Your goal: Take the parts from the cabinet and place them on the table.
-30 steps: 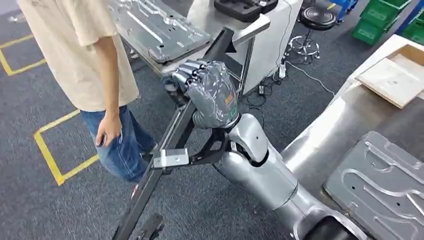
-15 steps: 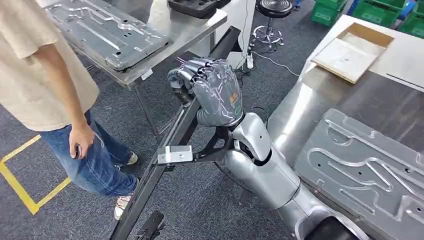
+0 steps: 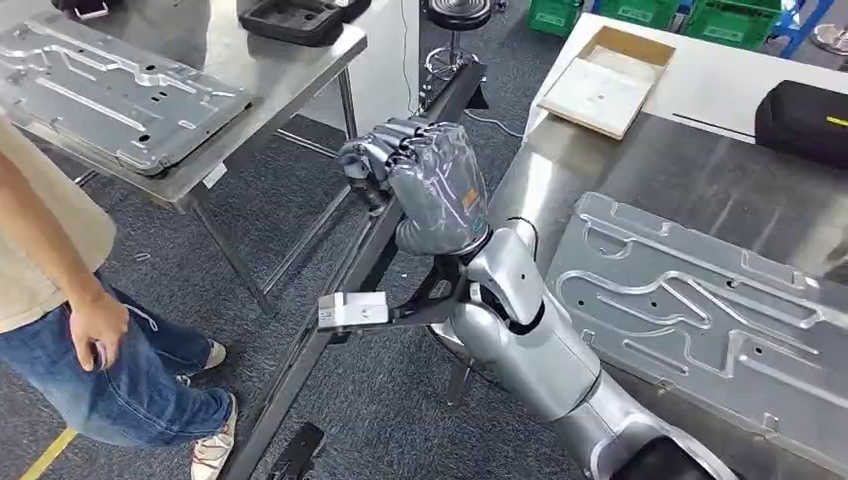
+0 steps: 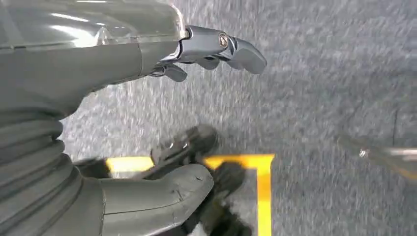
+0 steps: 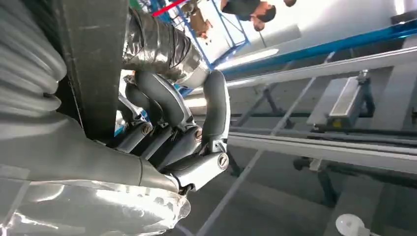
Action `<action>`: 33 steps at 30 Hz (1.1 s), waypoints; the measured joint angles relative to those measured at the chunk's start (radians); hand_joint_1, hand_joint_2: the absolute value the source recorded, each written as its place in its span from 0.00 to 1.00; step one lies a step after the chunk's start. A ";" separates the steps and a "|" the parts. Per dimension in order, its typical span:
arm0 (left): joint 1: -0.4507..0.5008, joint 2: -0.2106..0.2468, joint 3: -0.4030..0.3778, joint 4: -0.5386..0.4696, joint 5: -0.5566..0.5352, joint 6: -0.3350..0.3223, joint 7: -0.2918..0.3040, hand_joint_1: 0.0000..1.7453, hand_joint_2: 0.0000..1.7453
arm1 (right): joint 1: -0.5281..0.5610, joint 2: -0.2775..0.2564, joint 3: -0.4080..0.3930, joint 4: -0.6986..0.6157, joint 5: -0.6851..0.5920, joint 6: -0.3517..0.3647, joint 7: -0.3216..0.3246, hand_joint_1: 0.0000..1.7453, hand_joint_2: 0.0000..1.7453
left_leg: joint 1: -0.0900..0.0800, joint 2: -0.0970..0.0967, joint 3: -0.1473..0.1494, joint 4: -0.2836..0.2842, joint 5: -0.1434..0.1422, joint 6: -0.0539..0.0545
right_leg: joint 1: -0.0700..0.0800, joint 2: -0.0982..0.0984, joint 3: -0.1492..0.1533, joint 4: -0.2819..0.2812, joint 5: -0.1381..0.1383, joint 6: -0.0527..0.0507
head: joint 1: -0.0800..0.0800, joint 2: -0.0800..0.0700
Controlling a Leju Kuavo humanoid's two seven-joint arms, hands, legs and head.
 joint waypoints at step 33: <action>0.016 0.011 -0.032 -0.006 0.033 -0.016 -0.027 0.00 1.00 | 0.037 -0.105 -0.198 0.019 -0.006 -0.040 0.008 1.00 1.00 | -0.012 0.027 0.007 -0.011 0.006 0.020 | 0.000 -0.096 -0.095 0.170 -0.087 0.009 | 0.006 0.000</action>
